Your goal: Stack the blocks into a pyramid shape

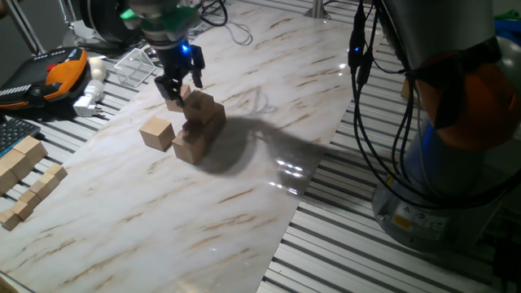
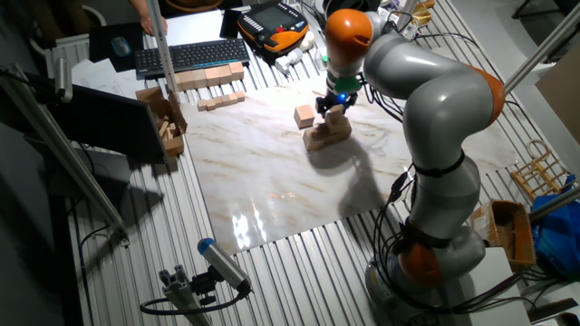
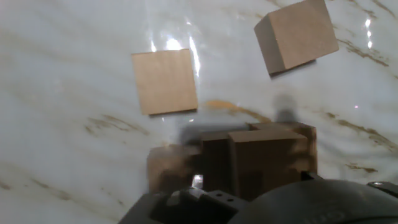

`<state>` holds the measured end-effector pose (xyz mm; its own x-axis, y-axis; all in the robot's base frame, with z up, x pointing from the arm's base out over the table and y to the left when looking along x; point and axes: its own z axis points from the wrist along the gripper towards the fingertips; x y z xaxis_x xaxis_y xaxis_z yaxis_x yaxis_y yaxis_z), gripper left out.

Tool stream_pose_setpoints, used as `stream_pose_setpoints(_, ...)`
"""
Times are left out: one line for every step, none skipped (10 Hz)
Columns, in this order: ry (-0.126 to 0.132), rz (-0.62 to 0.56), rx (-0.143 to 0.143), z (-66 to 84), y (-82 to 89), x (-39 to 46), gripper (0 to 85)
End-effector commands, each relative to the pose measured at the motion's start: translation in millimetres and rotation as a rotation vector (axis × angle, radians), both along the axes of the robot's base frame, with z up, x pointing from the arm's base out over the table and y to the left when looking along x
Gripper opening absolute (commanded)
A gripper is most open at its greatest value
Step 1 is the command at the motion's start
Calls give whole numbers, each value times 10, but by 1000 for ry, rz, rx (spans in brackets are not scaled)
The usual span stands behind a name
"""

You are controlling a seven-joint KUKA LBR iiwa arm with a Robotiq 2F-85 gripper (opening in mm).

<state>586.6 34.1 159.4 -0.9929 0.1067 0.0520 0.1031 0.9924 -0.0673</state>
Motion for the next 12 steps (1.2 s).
stream_pose_setpoints(-4,-17,-7,28,154,41,850)
stream_pose_setpoints(-18,-21,-7,34,252,99,850)
stream_pose_setpoints(-33,-17,5,17,315,170,850)
stream_pose_setpoints(-46,0,25,-26,346,254,850)
stream_pose_setpoints(-60,30,42,-86,355,347,850)
stream_pose_setpoints(-79,59,61,-147,360,433,850)
stream_pose_setpoints(-92,90,72,-199,374,504,850)
stream_pose_setpoints(-93,112,78,-245,397,559,850)
stream_pose_setpoints(-93,120,80,-306,413,609,850)
stream_pose_setpoints(-89,117,88,-340,408,640,850)
stream_pose_setpoints(-83,113,89,-377,407,670,850)
stream_pose_setpoints(-77,108,93,-426,402,697,850)
